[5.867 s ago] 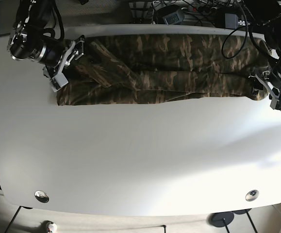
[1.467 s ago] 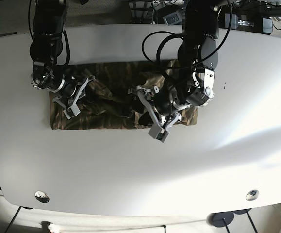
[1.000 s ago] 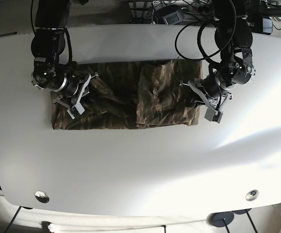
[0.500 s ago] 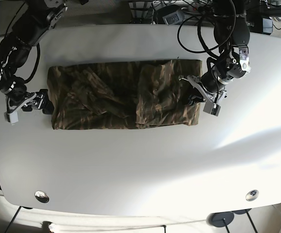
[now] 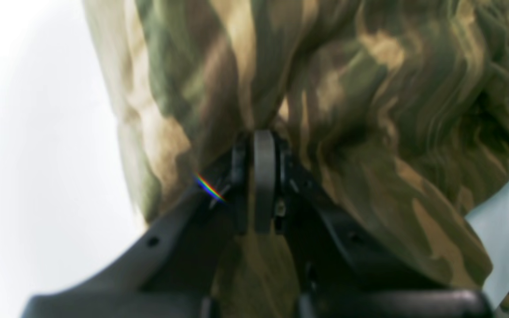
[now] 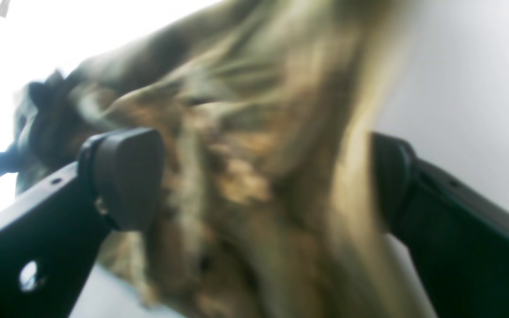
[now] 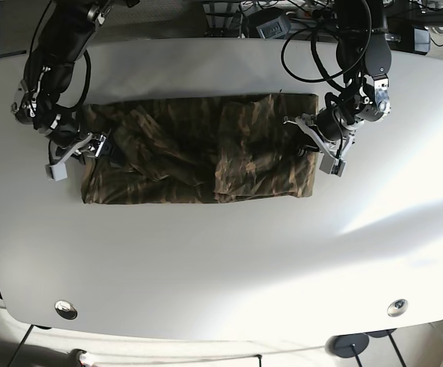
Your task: Fold the T-shirt properly
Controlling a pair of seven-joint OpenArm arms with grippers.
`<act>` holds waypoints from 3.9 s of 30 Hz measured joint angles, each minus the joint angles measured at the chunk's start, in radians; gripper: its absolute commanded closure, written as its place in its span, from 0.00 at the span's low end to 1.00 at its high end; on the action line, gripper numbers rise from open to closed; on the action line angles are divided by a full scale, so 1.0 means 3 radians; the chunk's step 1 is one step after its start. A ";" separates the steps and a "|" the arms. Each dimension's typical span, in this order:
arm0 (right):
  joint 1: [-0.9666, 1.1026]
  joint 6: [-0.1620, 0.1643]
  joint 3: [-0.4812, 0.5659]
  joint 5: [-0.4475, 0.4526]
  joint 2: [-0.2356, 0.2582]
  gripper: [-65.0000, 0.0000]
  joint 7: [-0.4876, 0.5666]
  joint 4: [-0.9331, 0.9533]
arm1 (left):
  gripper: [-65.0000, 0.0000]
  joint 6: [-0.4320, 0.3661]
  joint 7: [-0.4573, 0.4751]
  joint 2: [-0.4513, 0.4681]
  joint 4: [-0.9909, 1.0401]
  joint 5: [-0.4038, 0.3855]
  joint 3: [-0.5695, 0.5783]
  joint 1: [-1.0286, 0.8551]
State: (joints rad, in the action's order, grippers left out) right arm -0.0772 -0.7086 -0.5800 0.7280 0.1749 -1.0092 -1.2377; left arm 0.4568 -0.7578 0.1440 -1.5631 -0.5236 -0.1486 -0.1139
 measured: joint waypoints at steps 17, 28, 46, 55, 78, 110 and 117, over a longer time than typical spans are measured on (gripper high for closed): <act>-0.0056 0.0039 0.0064 -0.0437 -0.0128 0.97 0.0010 -0.0014 | 1.00 0.0011 -0.0075 0.0338 -0.0387 -0.0655 -0.0042 -0.0036; 0.0052 0.0043 0.0163 -0.0548 -0.0098 0.97 -0.0200 -0.0899 | 1.00 0.0174 -0.0112 0.0327 0.0367 -0.0668 -0.0161 0.0094; 0.0257 0.0225 0.1104 -0.0523 -0.0645 0.97 -0.0680 -0.2308 | 1.00 0.0343 0.0000 0.0261 0.1047 -0.0779 -0.0080 0.0364; 0.0239 0.0267 0.1924 -0.0546 -0.1091 0.97 -0.0664 -0.2372 | 1.00 0.0338 -0.0010 0.0177 0.1053 -0.0765 -0.0085 0.0399; -0.0533 0.1049 0.3009 -0.0544 -0.1071 0.41 0.0863 -0.0412 | 1.00 0.0341 0.0000 0.0134 0.1053 -0.0768 -0.0071 0.0381; 0.0359 0.1054 0.2860 0.0045 -0.0272 0.60 0.0580 -0.1297 | 1.00 0.0326 -0.0127 0.0298 0.0300 -0.0689 -0.0169 0.0161; 0.0122 0.1055 0.3300 0.0075 -0.0291 0.96 0.0565 -0.1282 | 1.00 0.0326 -0.0128 0.0308 0.0256 -0.0676 -0.0516 0.0164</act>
State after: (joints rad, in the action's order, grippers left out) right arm -0.0406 -0.3920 0.4099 0.7506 0.0875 -0.8398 -1.6222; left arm 0.5545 -0.7963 0.2363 -1.4864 -0.7265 -0.3035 -0.0647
